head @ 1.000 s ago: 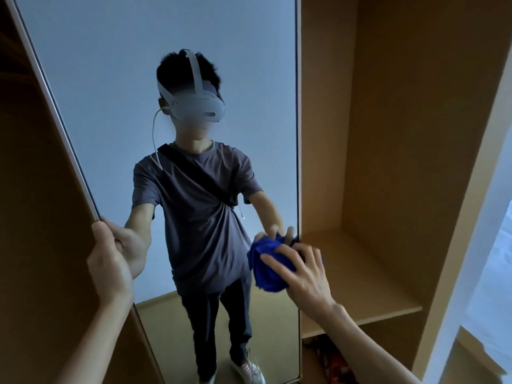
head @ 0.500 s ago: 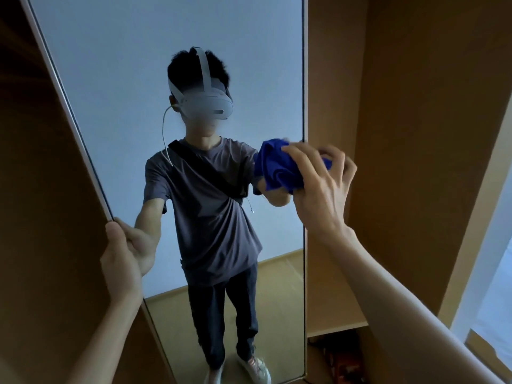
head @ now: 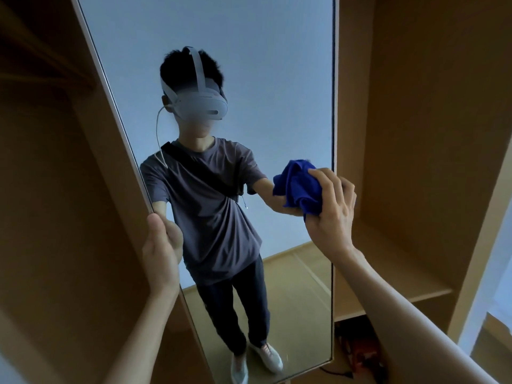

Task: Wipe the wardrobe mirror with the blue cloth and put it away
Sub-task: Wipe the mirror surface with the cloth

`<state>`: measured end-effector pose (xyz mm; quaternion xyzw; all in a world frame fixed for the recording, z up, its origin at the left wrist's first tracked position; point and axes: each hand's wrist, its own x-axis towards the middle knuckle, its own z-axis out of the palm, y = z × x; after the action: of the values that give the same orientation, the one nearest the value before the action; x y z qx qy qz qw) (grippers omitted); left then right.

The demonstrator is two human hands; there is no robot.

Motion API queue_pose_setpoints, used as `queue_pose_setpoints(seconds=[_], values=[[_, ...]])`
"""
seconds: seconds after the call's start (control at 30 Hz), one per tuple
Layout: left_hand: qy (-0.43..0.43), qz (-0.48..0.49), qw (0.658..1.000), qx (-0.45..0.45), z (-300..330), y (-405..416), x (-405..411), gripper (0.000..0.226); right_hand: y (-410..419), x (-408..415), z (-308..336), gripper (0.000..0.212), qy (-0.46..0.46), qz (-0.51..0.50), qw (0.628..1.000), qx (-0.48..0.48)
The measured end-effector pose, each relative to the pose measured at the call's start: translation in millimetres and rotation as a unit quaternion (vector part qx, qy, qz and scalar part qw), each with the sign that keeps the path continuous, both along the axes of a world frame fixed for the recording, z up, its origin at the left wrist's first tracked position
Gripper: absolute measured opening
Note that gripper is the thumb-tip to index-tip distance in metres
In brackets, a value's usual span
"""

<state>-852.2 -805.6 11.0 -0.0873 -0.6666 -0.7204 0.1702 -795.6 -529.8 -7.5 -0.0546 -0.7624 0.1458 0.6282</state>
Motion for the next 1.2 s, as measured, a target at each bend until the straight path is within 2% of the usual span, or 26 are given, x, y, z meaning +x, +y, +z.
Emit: queue_pose_setpoints(seconds=[0.2,0.33,0.4,0.47,0.53,0.63,0.73,0.8,0.87,1.0,1.13,1.2], values=[[0.065,-0.004,0.997,-0.037,-15.7,-2.3,-9.4,0.038,-16.8,-0.1,-94.0,0.083,-0.036,0.018,0.998,0.055],[0.098,0.017,0.995,-0.011,-29.9,2.1,-13.5,0.053,-41.6,3.2,-176.2,0.064,-0.126,0.039,0.979,0.156],[0.104,0.030,0.994,-0.009,-38.6,7.0,-8.1,0.044,-46.0,9.7,-207.4,0.058,-0.163,0.034,0.962,0.216],[0.104,0.037,0.994,-0.008,-46.4,9.8,-4.0,0.038,-39.0,16.1,-220.4,0.054,-0.156,0.026,0.953,0.260],[0.107,0.053,0.992,-0.030,-51.9,9.2,-2.3,0.036,-25.1,16.4,-213.3,0.063,-0.132,0.024,0.959,0.249],[0.128,0.051,0.989,-0.051,-57.7,7.8,2.8,0.031,-3.8,10.8,-160.6,0.075,-0.069,0.023,0.991,0.111],[0.140,0.022,0.989,-0.051,-62.6,9.3,10.7,0.025,17.9,8.0,-83.2,0.080,0.008,0.008,1.000,-0.006],[0.145,0.009,0.988,-0.051,-68.2,9.3,11.8,0.022,26.5,4.9,-55.7,0.075,0.051,0.003,0.998,-0.024],[0.156,0.012,0.986,-0.062,-81.3,9.2,11.3,0.021,25.8,0.5,-61.9,0.068,0.072,-0.001,0.997,-0.004],[0.164,0.051,0.982,-0.083,-117.0,7.5,1.0,0.027,14.0,-4.3,-156.6,0.066,0.051,-0.006,0.997,0.054],[0.163,0.069,0.981,-0.078,-135.1,3.8,-19.0,0.051,0.9,0.3,-278.7,0.097,-0.051,0.000,0.997,0.065],[0.163,0.076,0.982,-0.064,-137.6,5.7,-18.9,0.058,-2.0,6.6,-308.5,0.102,-0.096,0.008,0.991,0.098]])
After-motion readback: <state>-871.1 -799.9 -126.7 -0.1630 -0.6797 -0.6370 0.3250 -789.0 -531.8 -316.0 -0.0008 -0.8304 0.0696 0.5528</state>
